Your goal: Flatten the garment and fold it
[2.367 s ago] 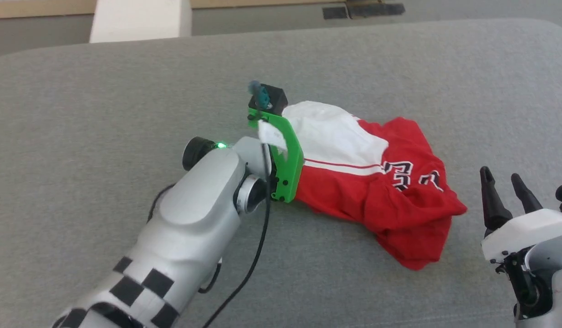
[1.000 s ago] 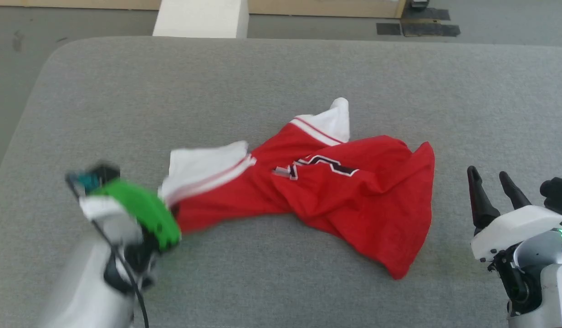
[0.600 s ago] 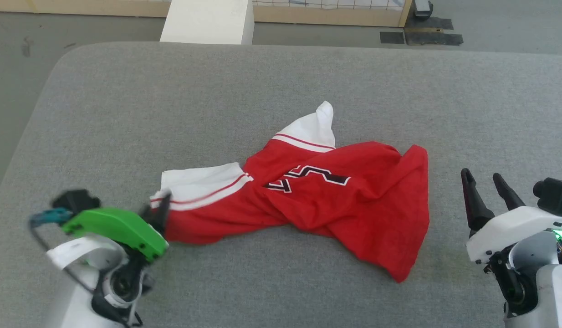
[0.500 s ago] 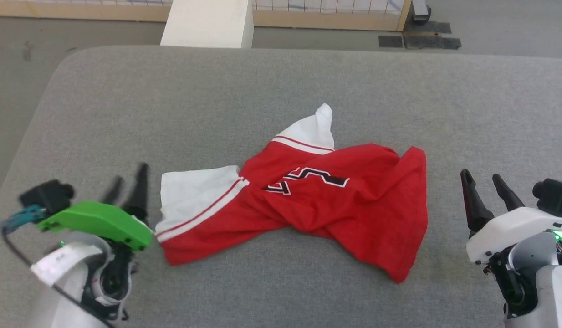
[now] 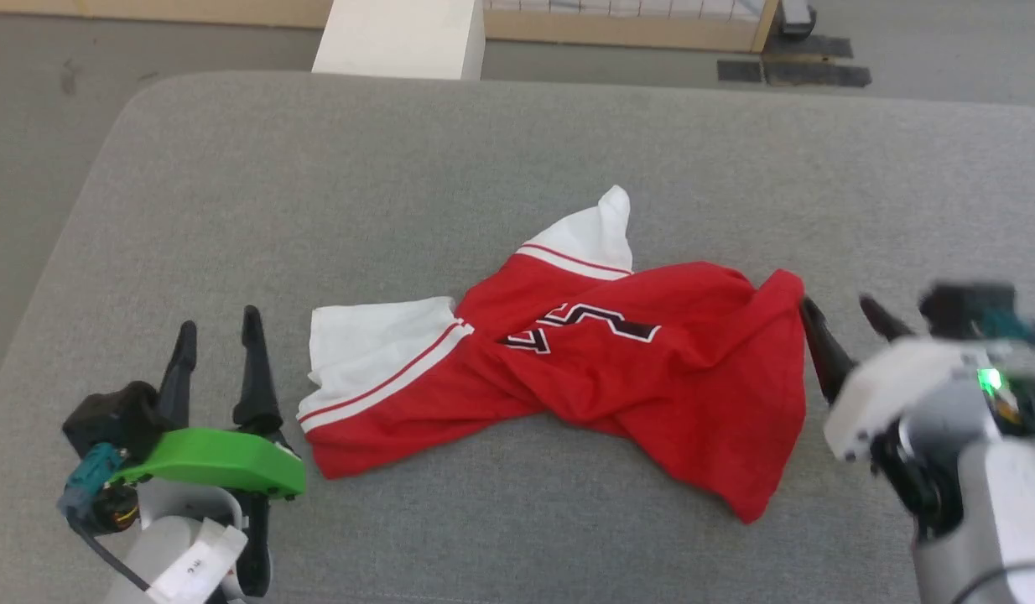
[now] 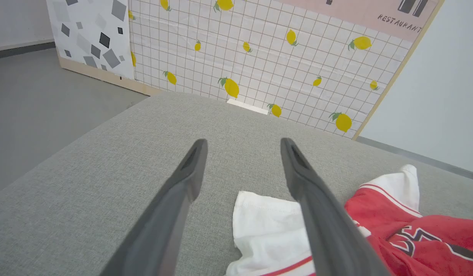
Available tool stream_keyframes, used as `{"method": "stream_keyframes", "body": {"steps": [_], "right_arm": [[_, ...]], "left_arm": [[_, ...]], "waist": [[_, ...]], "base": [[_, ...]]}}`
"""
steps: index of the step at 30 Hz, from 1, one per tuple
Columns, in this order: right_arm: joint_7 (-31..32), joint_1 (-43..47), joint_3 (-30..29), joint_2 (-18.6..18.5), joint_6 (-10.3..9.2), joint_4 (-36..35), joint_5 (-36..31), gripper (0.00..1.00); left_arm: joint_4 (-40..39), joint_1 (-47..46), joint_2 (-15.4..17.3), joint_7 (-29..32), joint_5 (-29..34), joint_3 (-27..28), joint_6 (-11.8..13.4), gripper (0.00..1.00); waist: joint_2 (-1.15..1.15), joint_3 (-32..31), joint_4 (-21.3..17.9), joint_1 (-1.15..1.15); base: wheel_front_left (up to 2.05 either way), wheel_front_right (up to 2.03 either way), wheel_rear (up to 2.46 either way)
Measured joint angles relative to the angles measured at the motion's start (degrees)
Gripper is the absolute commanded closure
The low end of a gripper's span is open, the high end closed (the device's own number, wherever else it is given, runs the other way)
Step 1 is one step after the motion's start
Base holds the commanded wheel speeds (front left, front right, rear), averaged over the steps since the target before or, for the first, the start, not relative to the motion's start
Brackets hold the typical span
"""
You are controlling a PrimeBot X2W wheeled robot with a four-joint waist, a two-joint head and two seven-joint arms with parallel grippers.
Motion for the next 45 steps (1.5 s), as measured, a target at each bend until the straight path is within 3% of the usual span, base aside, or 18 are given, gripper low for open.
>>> {"method": "stream_keyframes", "body": {"steps": [2, 3, 12, 19, 24, 25, 27, 31, 38, 45], "right_arm": [[3.4, -3.5, 2.7, -1.7, 0.00, 0.1, -0.3, 0.00], [9.5, -10.7, 8.7, -5.1, 0.01, 1.8, -0.8, 0.00], [26.9, -28.2, 25.6, -12.4, 0.00, 13.5, -1.2, 0.00], [33.8, -32.0, 36.4, -14.5, 0.00, 18.5, 1.8, 0.00], [35.1, -34.5, 39.9, -16.1, -0.01, 18.5, 5.6, 0.00], [35.1, -34.7, 40.0, -16.3, -0.01, 18.6, 6.6, 0.62], [34.7, -34.8, 40.0, -16.5, -0.01, 18.7, 8.2, 1.00], [30.5, -34.8, 36.8, -15.7, 0.03, 19.6, 9.2, 1.00], [21.0, -34.2, 22.6, -14.2, 0.02, 19.5, 9.4, 1.00], [17.9, -22.5, 6.9, -14.2, 0.02, 13.7, 7.5, 1.00]], "left_arm": [[-0.1, -0.1, -0.4, 0.0, 1.1, -0.2, 0.0, 0.00], [-0.5, -0.6, -1.1, -0.2, 1.8, -0.3, 0.1, 0.00], [-1.2, -5.0, -2.7, -0.4, 5.0, -1.7, -0.4, 0.00], [-0.8, -7.4, -3.5, -0.5, 5.8, -2.3, -0.9, 0.00], [0.1, -7.5, -3.6, -0.5, 6.0, -2.2, -1.1, 0.00], [0.2, -7.5, -3.6, -0.5, 6.1, -2.1, -1.2, 0.00], [0.5, -7.5, -3.6, -0.5, 6.4, -2.0, -1.4, 0.00], [1.1, -7.4, -3.5, -0.4, 6.8, -1.9, -1.4, 0.00], [2.3, -7.2, -2.5, 0.4, 6.8, -1.7, -1.7, 0.00], [2.0, -4.5, -1.8, 2.2, 5.8, -1.8, -1.6, 0.00]], "waist": [[0.00, 0.7, 0.3, 0.00], [0.00, 2.3, 0.9, 0.00], [0.00, 7.8, 3.2, 0.00], [0.00, 12.1, 5.2, 0.00], [0.00, 13.7, 6.1, 0.00], [0.00, 13.8, 6.0, 0.00], [0.00, 13.8, 5.7, 0.00], [0.00, 13.0, 4.8, 0.00], [0.00, 9.7, 2.7, 0.01], [0.00, 5.4, 0.2, 0.00]], "base": [[0.00, 0.00, 0.00], [0.00, 0.00, 0.00], [0.00, 0.00, 0.00], [0.00, 0.00, 0.00], [0.00, 0.00, 0.00], [0.00, 0.00, 0.00], [0.00, 0.00, 0.00], [0.00, 0.00, 0.00], [0.00, 0.00, 0.00], [0.00, 0.00, 0.00]]}}
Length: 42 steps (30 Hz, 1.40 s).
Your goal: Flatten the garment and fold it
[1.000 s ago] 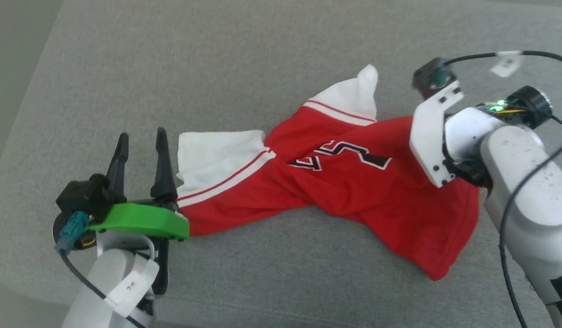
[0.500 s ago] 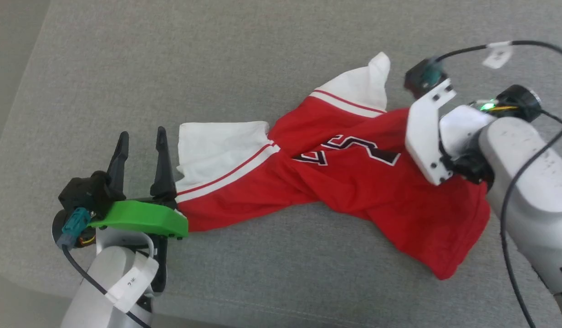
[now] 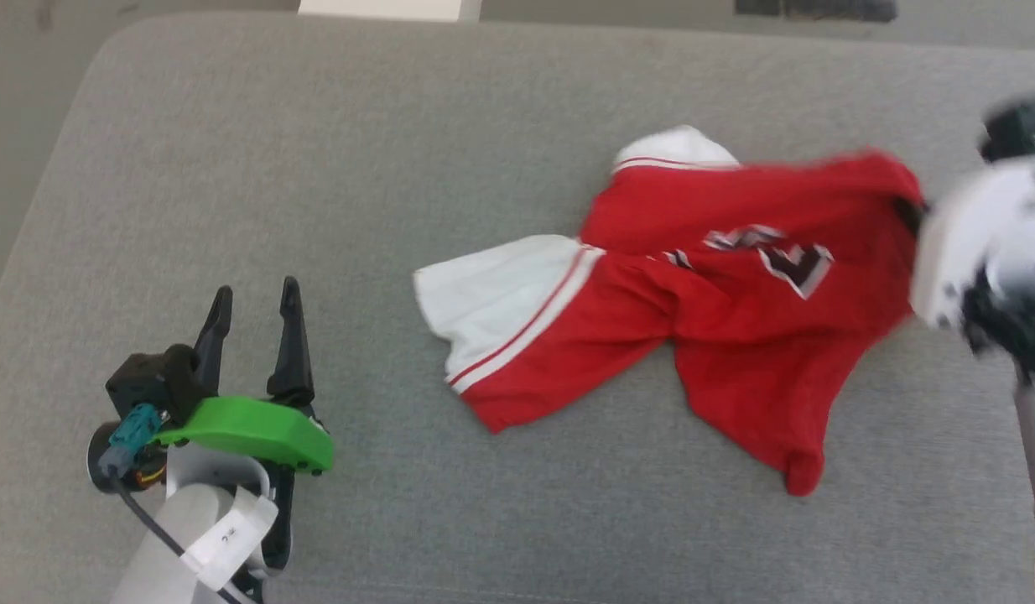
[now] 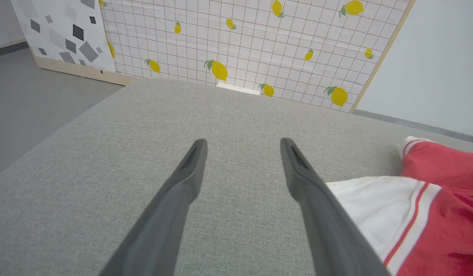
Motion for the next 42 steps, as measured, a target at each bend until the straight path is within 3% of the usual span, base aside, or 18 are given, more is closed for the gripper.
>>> {"method": "stream_keyframes", "body": {"steps": [3, 6, 10, 13, 14, 15, 16, 25, 30, 34, 42], "right_arm": [[1.2, 8.5, -6.0, 1.8, -0.01, -3.4, -0.7, 1.00], [3.6, 18.4, -10.7, 6.3, -0.01, -7.2, -1.4, 1.00], [6.8, 27.9, -12.9, 12.0, -0.01, -10.4, -1.8, 1.00], [6.6, 31.0, -13.3, 14.3, -0.01, -12.6, -1.8, 1.00], [5.6, 31.2, -13.8, 14.6, -0.01, -13.4, -1.7, 0.84], [4.3, 31.2, -13.9, 14.8, -0.01, -14.4, -1.7, 0.08], [2.5, 31.2, -14.1, 14.8, -0.01, -15.4, -1.6, 0.00], [-15.1, 30.7, -21.5, 15.8, -0.02, -21.9, 1.9, 0.00], [-18.4, 30.8, -23.5, 15.8, -0.02, -22.1, 1.1, 0.00], [-19.0, 30.7, -23.1, 15.8, -0.02, -21.8, 1.0, 0.00], [-19.0, 27.3, -20.0, 15.9, -0.02, -21.3, 1.1, 0.00]], "left_arm": [[-0.4, 0.8, 0.3, 0.6, -0.8, 0.0, 0.0, 0.00], [-0.8, 1.3, 0.3, 0.9, -1.1, -0.1, 0.0, 0.00], [-1.0, 1.6, 0.3, 1.4, -1.4, -0.3, 0.0, 0.00], [-1.0, 2.1, 0.3, 2.0, -1.7, -0.3, 0.0, 0.00], [-1.0, 2.2, 0.3, 2.0, -1.9, -0.4, 0.1, 0.00], [-1.0, 2.4, 0.3, 2.1, -2.1, -0.4, 0.1, 0.00], [-0.9, 2.6, 0.3, 2.4, -2.1, -0.4, 0.1, 0.00], [-0.6, 3.6, 0.3, 4.0, -2.9, -1.1, 0.1, 0.00], [0.7, 2.3, -0.1, 8.7, -4.5, -3.1, 0.0, 0.00], [4.2, -5.5, -1.3, 16.9, -4.9, -6.2, -0.8, 0.00], [19.2, -27.4, -3.5, 43.5, -4.5, -14.2, -1.3, 0.00]], "waist": [[0.00, -1.5, -1.2, 0.00], [0.00, -2.9, -2.3, 0.00], [0.00, -4.1, -3.2, 0.00], [0.00, -4.7, -3.8, 0.00], [0.00, -4.8, -3.9, 0.00], [0.00, -5.0, -4.1, 0.00], [0.00, -5.2, -4.2, 0.00], [0.00, -7.0, -4.5, 0.00], [0.00, -7.2, -5.0, 0.00], [0.00, -6.1, -5.2, 0.00], [0.00, -1.7, -6.3, 0.00]], "base": [[0.00, 0.00, 0.00], [0.00, 0.00, 0.00], [0.00, 0.00, 0.00], [0.00, 0.00, 0.00], [0.00, 0.00, 0.00], [0.00, 0.00, 0.00], [0.00, 0.00, 0.00], [0.00, 0.00, 0.00], [0.00, 0.00, 0.00], [0.00, 0.00, 0.00], [0.00, 0.00, 0.00]]}}
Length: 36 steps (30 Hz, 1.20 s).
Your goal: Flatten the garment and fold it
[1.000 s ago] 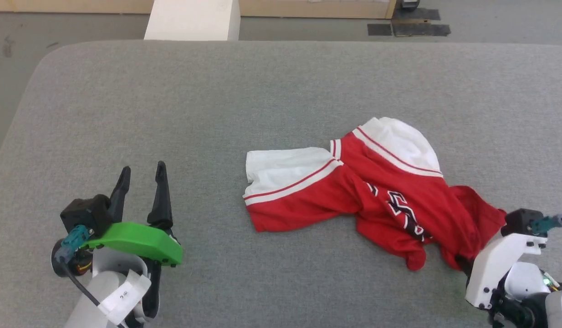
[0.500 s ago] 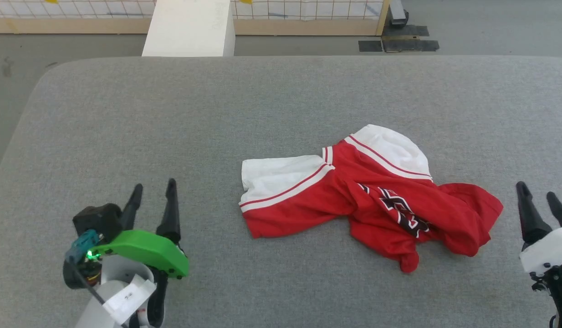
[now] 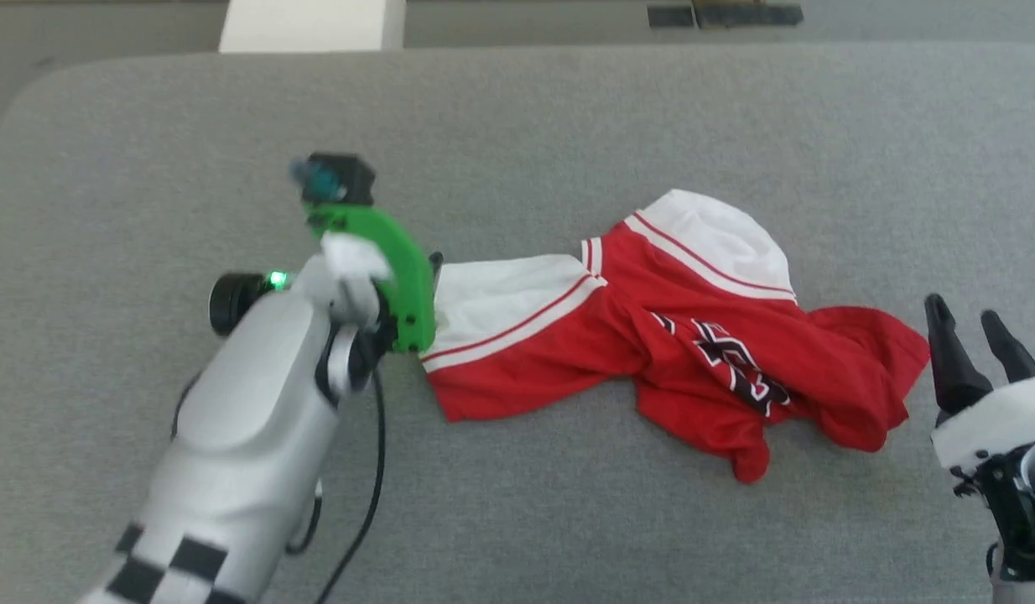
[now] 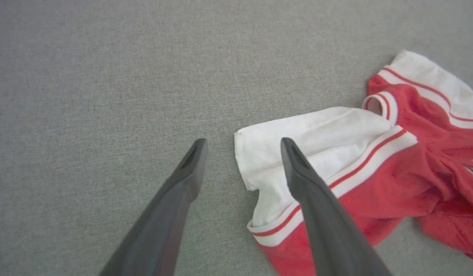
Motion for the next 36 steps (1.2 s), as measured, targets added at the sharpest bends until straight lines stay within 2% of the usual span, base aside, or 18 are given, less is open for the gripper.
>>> {"method": "stream_keyframes", "body": {"steps": [6, 16, 17, 18, 23, 27, 31, 32, 33, 36], "right_arm": [[-0.1, -1.2, 1.0, 0.0, 0.00, 0.6, 0.0, 0.00], [-0.8, -2.2, 1.9, 0.0, 0.00, 1.5, 0.3, 0.00], [-0.9, -2.2, 1.9, 0.0, 0.00, 1.7, 0.3, 0.00], [-1.0, -2.2, 2.0, 0.0, 0.00, 1.7, 0.2, 0.00], [-1.1, -2.4, 2.2, 0.0, 0.00, 2.3, 0.0, 0.00], [-1.1, -2.4, 1.8, 0.0, 0.00, 2.6, -0.8, 0.00], [-1.0, -2.3, 1.5, 0.0, 0.00, 3.0, -1.3, 0.00], [-1.0, -2.2, 1.5, 0.0, 0.00, 3.1, -1.3, 0.00], [-0.8, -1.7, 1.3, 0.0, 0.00, 3.2, -1.7, 0.00], [-0.7, -1.4, 1.3, 0.0, 0.00, 3.3, -1.7, 0.00]], "left_arm": [[8.6, -8.9, -0.2, 13.3, 1.5, -4.8, -0.8, 0.00], [14.2, -13.7, 0.2, 21.7, 4.7, -9.2, -2.3, 0.00], [14.3, -14.0, 0.2, 22.5, 4.2, -9.0, -2.3, 0.65], [14.2, -14.1, 0.2, 22.6, 3.8, -8.9, -2.5, 1.00], [13.7, -13.5, -1.3, 20.5, 1.4, -7.3, -3.8, 1.00], [11.5, -11.3, -2.2, 15.3, -2.6, -3.4, -4.5, 1.00], [6.2, -9.7, -2.8, 9.4, -6.7, 1.3, -5.1, 1.00], [4.4, -9.5, -2.4, 8.3, -7.5, 2.4, -5.1, 1.00], [-0.8, -7.6, -0.5, 6.4, -8.6, 5.5, -3.9, 1.00], [-6.1, -3.1, 2.4, 5.3, -9.4, 8.8, -1.4, 1.00]], "waist": [[0.00, 3.7, -2.0, 0.00], [0.00, 8.4, -4.9, 0.00], [0.00, 8.7, -5.0, 0.00], [0.00, 8.9, -5.0, 0.00], [0.00, 8.5, -4.1, 0.00], [0.00, 7.2, -2.6, 0.01], [0.00, 5.3, -0.9, 0.01], [0.00, 4.8, -0.4, 0.01], [0.00, 3.3, 1.2, 0.01], [0.00, 1.7, 2.9, 0.01]], "base": [[0.00, 0.00, 0.00], [0.00, 0.00, 0.00], [0.00, 0.00, 0.00], [0.00, 0.00, 0.00], [0.00, 0.00, 0.00], [0.00, 0.00, 0.00], [0.00, 0.00, 0.00], [0.00, 0.00, 0.00], [0.00, 0.00, 0.00], [0.00, 0.00, 0.00]]}}
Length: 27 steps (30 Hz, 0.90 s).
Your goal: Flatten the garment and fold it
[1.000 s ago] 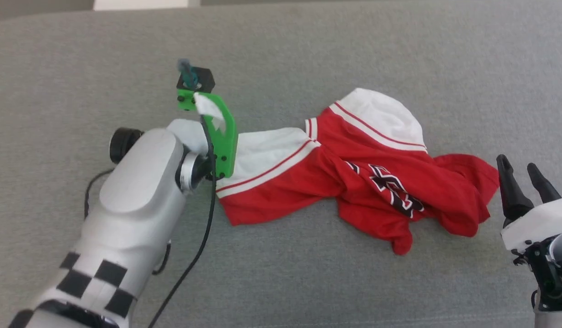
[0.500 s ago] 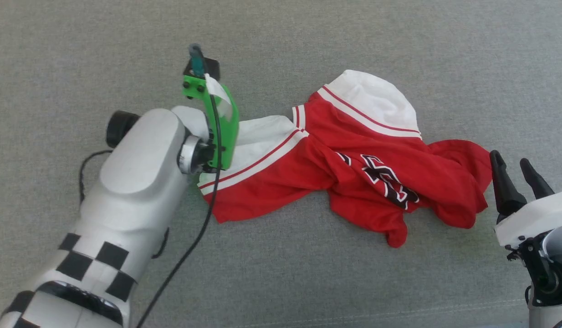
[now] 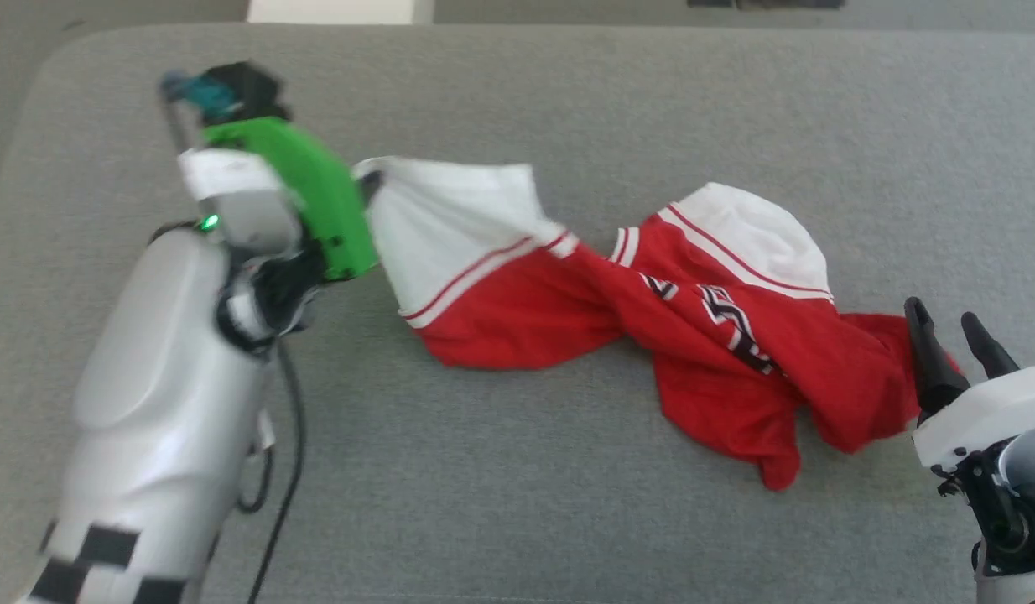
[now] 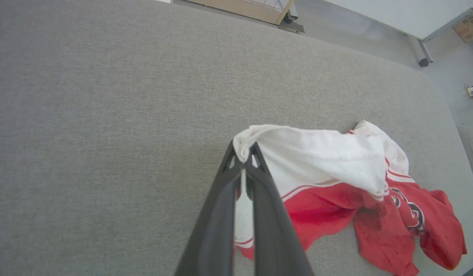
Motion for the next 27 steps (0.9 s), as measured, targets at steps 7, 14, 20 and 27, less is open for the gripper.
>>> {"method": "stream_keyframes", "body": {"steps": [7, 14, 20, 27], "right_arm": [[0.5, 0.5, 0.2, 0.0, 0.00, 0.1, 0.0, 0.00], [0.9, 0.6, 0.6, 0.0, 0.00, 0.1, 0.0, 0.00], [1.0, 0.8, 0.5, 0.0, 0.00, 0.1, -0.1, 0.00], [1.1, 0.8, 0.7, 0.0, 0.00, 0.2, -0.5, 0.00]], "left_arm": [[-10.4, 18.5, 5.5, -1.3, -2.9, 7.9, 8.4, 1.00], [-9.2, 34.6, 3.4, -0.9, -6.9, 9.7, 11.8, 1.00], [-10.2, 36.3, 1.5, -5.5, -8.9, 12.3, 11.1, 0.00], [-20.9, 35.6, 0.7, -22.7, -8.3, 19.3, 3.9, 0.00]], "waist": [[0.00, -2.8, 3.1, 0.00], [0.00, -3.7, 3.5, 0.00], [0.00, -3.9, 3.0, 0.00], [0.00, -4.9, 2.7, 0.00]], "base": [[0.00, 0.00, 0.00], [0.00, 0.00, 0.00], [0.00, 0.00, 0.00], [0.00, 0.00, 0.00]]}}
